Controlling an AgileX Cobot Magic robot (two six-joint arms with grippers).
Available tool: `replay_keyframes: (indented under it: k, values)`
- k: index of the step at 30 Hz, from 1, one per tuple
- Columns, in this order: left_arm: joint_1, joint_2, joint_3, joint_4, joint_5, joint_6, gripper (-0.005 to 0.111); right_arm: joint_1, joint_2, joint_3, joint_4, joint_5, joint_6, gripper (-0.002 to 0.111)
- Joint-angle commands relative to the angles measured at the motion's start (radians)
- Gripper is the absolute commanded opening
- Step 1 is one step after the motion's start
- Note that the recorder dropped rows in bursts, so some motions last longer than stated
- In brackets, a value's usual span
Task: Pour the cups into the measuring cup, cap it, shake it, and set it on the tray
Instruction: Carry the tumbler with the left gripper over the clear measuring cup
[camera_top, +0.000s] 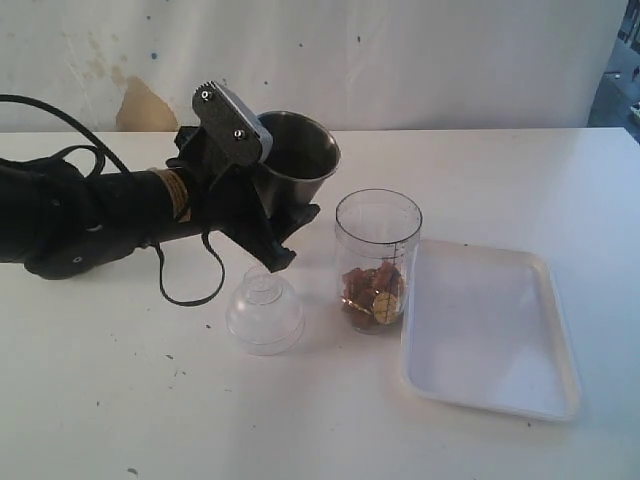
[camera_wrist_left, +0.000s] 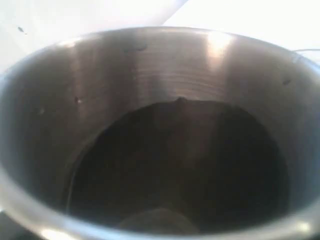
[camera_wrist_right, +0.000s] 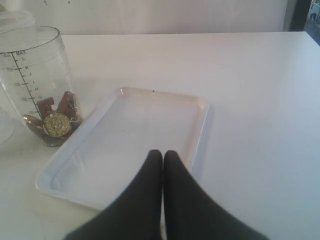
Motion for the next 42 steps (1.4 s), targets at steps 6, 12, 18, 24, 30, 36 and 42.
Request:
replay_keyframes:
  k: [6,12,18,24,30,36,42]
  values:
    - [-0.037,-0.012,-0.118,0.033,0.018,0.045,0.000,-0.002,-0.004,0.005,0.000,-0.001,0.005,0.000]
    - [-0.037,-0.012,-0.118,0.024,0.080,0.119,0.000,-0.002,-0.004,0.005,0.000,-0.001,0.005,0.000]
    - [-0.037,-0.012,-0.118,0.013,0.090,0.104,0.000,-0.002,-0.004,0.005,0.000,-0.001,0.005,0.000]
    - [-0.037,-0.012,-0.125,0.011,0.058,0.042,0.000,-0.002,-0.004,0.005,0.000,-0.001,0.005,0.000]
    - [-0.037,-0.012,-0.160,0.011,0.069,0.001,0.000,-0.002,-0.004,0.005,0.000,-0.001,0.005,0.000]
    - [-0.045,0.008,-0.166,0.011,0.059,-0.001,0.000,-0.002,-0.004,0.005,0.000,-0.001,0.005,0.000]
    - [-0.061,0.045,-0.166,0.011,0.002,0.003,0.000,-0.002,-0.004,0.005,0.000,-0.001,0.005,0.000]
